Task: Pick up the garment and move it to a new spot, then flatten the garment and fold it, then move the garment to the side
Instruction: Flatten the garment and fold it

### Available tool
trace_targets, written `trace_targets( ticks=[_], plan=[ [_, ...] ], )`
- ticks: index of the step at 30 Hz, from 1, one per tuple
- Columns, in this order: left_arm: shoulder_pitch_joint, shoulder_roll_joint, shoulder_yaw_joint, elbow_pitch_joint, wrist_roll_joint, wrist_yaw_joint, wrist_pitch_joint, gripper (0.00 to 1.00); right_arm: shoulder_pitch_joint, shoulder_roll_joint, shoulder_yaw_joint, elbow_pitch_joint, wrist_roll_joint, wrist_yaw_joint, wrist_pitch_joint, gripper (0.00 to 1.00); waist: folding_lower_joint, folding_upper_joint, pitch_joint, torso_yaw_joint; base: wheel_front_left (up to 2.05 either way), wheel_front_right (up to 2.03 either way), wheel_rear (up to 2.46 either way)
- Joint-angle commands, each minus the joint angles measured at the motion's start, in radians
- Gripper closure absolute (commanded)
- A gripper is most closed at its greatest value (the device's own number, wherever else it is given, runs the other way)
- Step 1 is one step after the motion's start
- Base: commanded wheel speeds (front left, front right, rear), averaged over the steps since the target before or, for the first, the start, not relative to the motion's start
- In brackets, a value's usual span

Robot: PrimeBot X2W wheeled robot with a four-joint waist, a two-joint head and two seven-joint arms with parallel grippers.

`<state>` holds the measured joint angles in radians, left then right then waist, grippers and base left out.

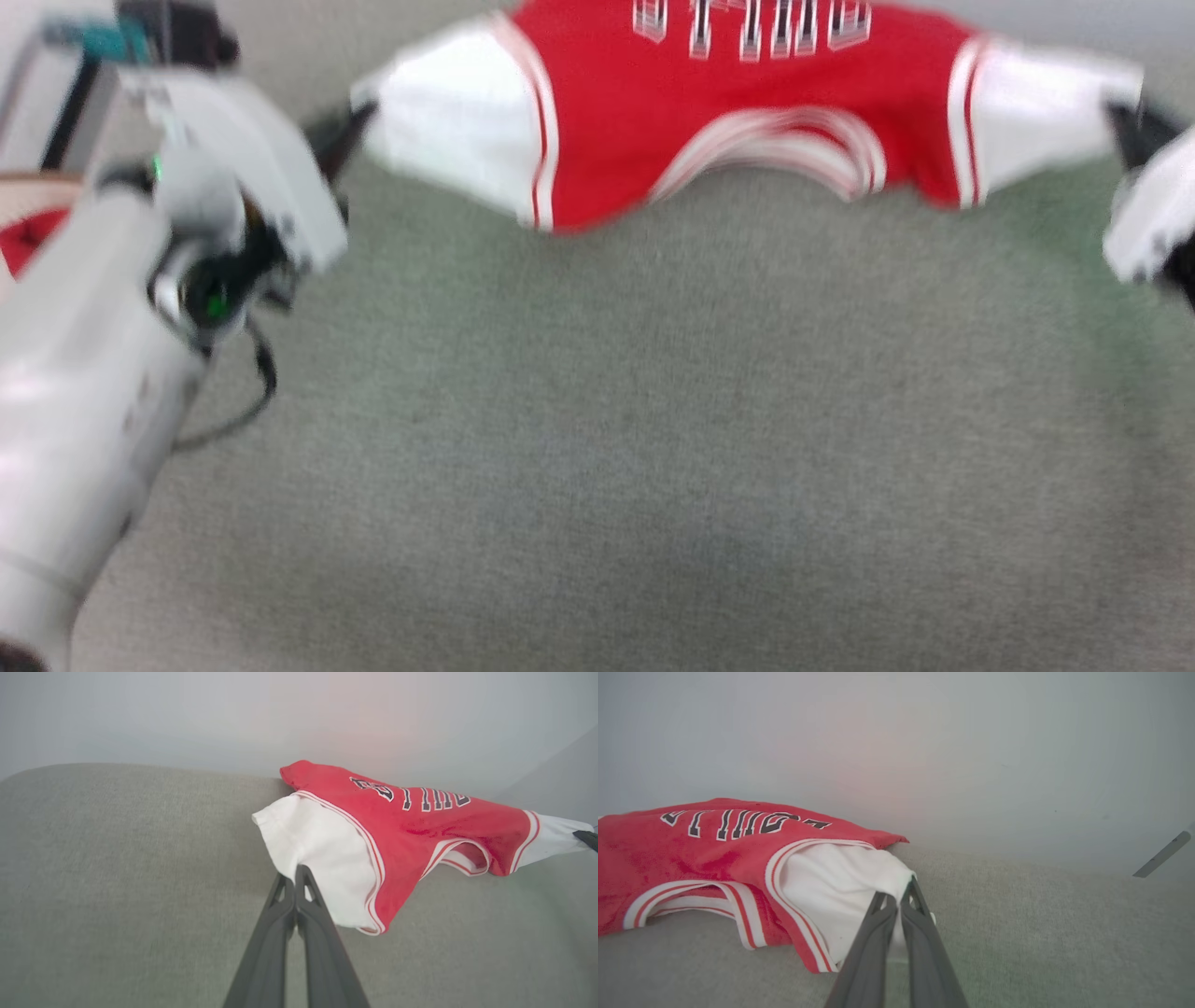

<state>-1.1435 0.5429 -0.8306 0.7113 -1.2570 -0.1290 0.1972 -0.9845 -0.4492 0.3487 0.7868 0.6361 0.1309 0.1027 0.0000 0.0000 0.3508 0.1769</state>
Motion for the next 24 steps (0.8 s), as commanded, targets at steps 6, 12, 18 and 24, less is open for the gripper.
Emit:
trace_targets(
  ticks=[6, 12, 18, 24],
  plan=[
    [0.247, 0.117, -0.034, -0.15, -0.035, 0.017, 0.005, 1.0, 0.293, -0.124, 0.017, -0.199, 0.196, 0.0, 0.195, 1.0, 0.0, 0.0, -0.247, -0.025, 0.0, 0.0, 0.0],
    [0.442, 0.21, -0.041, -0.318, -0.072, 0.085, -0.027, 1.0, 0.5, -0.19, -0.011, -0.335, 0.266, 0.0, 0.286, 1.0, 0.0, 0.0, -0.294, -0.034, 0.0, 0.0, 0.0],
    [0.66, 0.322, -0.046, -0.554, -0.116, 0.192, -0.077, 1.0, 0.733, -0.23, -0.079, -0.464, 0.323, 0.0, 0.372, 1.0, 0.0, 0.0, -0.311, -0.034, 0.0, 0.0, 0.0],
    [0.822, 0.41, -0.047, -0.715, -0.144, 0.285, -0.144, 1.0, 0.938, -0.239, -0.161, -0.594, 0.326, 0.0, 0.456, 1.0, 0.0, 0.0, -0.307, -0.031, 0.0, 0.0, 0.0]
  ],
)
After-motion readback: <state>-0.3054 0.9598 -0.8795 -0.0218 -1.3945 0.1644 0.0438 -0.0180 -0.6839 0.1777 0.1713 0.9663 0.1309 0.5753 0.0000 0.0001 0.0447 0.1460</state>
